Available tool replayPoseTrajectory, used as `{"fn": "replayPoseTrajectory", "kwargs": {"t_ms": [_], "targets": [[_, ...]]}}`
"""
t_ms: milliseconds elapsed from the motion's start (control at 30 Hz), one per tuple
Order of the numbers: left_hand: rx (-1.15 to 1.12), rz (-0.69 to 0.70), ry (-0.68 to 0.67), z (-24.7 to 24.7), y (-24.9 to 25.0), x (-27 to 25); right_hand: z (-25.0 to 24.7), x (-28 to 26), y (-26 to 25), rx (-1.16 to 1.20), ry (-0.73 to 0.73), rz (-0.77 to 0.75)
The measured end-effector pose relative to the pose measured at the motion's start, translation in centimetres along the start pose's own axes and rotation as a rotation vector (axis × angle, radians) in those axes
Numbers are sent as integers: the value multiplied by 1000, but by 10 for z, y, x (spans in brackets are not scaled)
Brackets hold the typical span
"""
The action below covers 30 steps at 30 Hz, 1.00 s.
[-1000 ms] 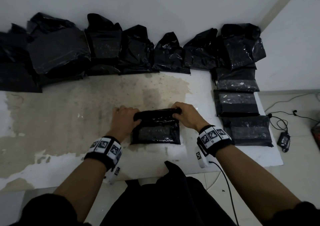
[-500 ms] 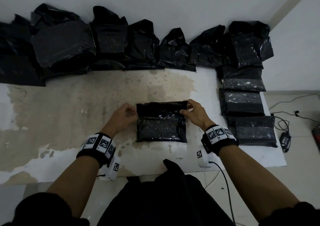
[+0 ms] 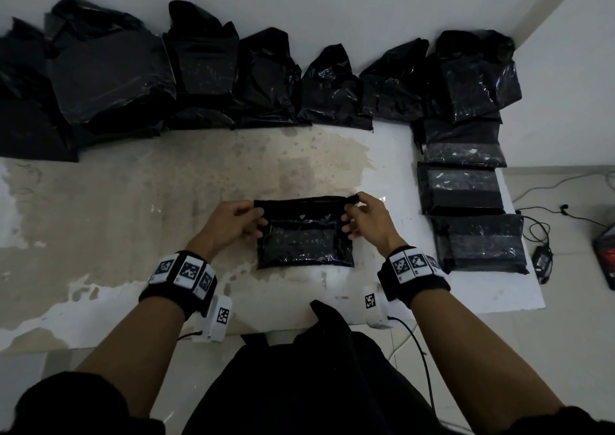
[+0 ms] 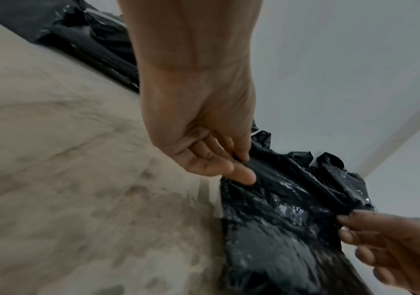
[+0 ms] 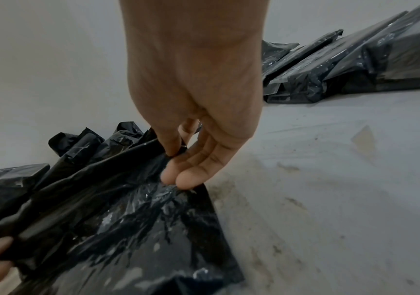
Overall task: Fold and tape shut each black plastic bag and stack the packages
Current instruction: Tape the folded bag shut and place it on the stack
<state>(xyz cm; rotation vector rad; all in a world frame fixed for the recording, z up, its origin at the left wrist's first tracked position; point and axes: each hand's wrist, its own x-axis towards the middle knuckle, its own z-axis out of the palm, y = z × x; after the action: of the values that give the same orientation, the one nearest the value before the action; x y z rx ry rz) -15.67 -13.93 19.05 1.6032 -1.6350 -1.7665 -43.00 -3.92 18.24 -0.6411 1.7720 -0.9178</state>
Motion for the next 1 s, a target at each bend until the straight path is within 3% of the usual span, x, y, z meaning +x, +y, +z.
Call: {"fn": "replayPoseTrajectory", "kwargs": {"t_ms": [233, 333, 467, 667, 833, 1000], "targets": [[-86, -51, -84, -9, -14, -22, -8, -26, 8, 15, -47, 46], [-124, -95, -30, -3, -19, -27, -12, -33, 9, 46, -73, 85], [-77, -50, 32, 10, -34, -31, -2, -31, 18, -23, -35, -24], [-201, -113, 89, 28, -47, -38, 4, -34, 39, -56, -62, -71], [-161, -86, 81, 29, -47, -39, 8, -40, 38, -26, -60, -52], [-41, 62, 15, 9, -32, -29, -3, -36, 17, -54, -69, -151]]}}
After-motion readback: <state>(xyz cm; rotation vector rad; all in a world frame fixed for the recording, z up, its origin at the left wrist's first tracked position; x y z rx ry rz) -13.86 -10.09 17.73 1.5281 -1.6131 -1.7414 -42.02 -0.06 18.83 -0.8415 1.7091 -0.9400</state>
